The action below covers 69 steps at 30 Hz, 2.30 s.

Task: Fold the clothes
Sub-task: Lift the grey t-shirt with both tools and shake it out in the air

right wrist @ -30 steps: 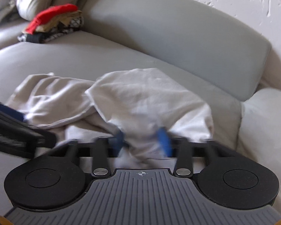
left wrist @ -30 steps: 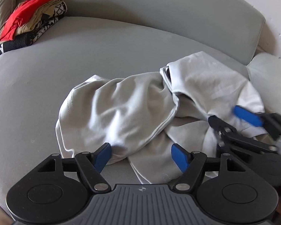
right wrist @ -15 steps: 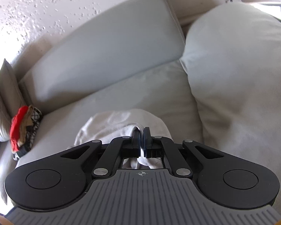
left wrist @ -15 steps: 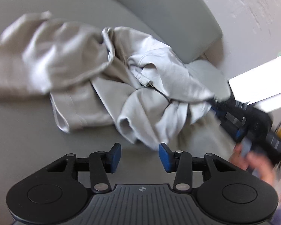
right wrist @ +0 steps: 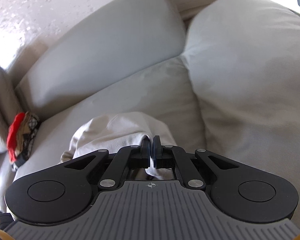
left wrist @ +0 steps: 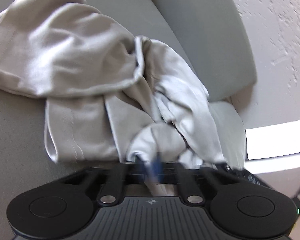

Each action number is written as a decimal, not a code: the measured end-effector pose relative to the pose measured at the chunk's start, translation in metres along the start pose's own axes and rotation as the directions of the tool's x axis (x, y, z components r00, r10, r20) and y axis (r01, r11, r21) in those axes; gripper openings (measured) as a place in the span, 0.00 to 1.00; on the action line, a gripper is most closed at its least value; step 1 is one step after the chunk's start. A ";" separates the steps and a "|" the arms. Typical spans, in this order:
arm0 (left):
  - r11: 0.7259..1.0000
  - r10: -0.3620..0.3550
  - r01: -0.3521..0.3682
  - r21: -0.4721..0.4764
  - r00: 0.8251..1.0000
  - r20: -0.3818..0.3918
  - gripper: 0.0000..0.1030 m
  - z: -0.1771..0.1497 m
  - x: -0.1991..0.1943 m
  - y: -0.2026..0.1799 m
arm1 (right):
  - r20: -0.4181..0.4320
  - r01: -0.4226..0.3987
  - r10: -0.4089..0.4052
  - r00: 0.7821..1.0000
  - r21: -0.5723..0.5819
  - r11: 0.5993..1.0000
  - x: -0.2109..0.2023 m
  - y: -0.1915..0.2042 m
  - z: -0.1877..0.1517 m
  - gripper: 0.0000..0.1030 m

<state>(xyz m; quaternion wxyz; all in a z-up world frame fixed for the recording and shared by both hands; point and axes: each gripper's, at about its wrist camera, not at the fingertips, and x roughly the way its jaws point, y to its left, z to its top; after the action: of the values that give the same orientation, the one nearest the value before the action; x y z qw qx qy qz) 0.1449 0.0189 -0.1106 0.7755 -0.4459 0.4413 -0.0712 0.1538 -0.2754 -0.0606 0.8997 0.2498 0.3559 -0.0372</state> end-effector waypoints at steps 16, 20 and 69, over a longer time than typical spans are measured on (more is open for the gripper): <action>0.922 -0.315 0.140 0.361 0.813 0.489 0.00 0.086 -0.279 -0.115 | 0.256 -0.308 0.224 0.940 0.359 0.881 -0.196 -0.011 0.045 0.00; 0.898 -0.343 0.125 0.423 0.801 0.491 0.00 0.074 -0.318 -0.120 | 0.271 -0.305 0.239 0.932 0.235 0.923 -0.245 0.015 0.038 0.00; 0.899 -0.420 0.302 0.318 0.800 0.428 0.00 0.014 -0.350 0.079 | -0.077 -0.149 0.188 0.979 0.358 0.922 -0.101 0.105 -0.147 0.00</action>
<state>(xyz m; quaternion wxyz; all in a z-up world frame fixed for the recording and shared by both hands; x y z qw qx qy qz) -0.0774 0.2504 0.0504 0.8798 -0.4309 0.1268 -0.1555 0.0130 -0.1254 -0.0408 0.8198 0.4373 0.3696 -0.0086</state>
